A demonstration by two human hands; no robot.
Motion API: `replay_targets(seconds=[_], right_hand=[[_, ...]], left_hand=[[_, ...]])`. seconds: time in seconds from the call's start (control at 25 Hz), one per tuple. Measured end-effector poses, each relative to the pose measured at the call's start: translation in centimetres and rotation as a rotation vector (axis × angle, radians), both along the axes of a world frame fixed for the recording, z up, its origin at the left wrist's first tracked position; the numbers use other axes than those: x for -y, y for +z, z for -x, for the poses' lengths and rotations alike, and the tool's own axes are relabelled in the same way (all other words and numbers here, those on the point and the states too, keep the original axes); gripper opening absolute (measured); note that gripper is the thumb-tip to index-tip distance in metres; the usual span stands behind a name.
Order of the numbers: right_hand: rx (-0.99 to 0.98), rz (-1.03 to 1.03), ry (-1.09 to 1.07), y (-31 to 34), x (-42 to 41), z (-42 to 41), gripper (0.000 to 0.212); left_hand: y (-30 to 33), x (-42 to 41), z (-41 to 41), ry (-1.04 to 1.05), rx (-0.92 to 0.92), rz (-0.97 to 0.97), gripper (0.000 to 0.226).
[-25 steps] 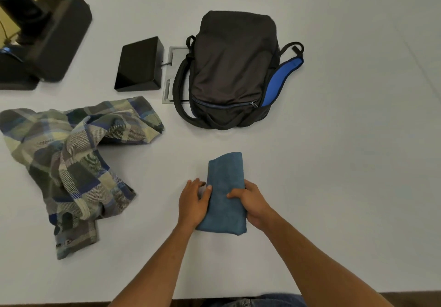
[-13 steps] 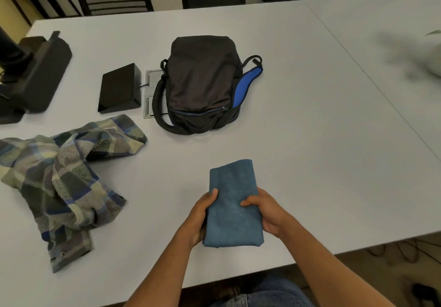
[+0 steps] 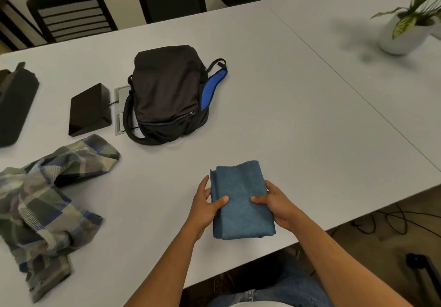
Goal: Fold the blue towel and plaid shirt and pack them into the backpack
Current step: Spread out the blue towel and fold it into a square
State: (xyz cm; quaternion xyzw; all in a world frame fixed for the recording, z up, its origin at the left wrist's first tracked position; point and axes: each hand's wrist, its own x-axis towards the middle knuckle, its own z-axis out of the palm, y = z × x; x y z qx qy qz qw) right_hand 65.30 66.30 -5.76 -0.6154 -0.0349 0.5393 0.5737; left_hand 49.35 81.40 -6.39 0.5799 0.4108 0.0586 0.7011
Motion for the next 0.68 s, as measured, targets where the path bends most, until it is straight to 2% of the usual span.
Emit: replay_targets(seconds=[0.2,0.48,0.68], right_hand=[[0.115,0.031,-0.015,-0.8,3.1,-7.5,0.053],[0.302,0.135,0.011,-2.2,7.7,-20.9,0.06],[0.38,0.197,-0.003,-3.3,9.5,-29.3,0.057]], left_hand=[[0.2,2.9,-8.1,-0.011,-0.01,-0.11,0.092],[-1.2,7.4,-22.0,0.005,-0.06,-0.149,0.087],[-2.6,9.1,-30.4,0.016,-0.099,-0.18,0.084]])
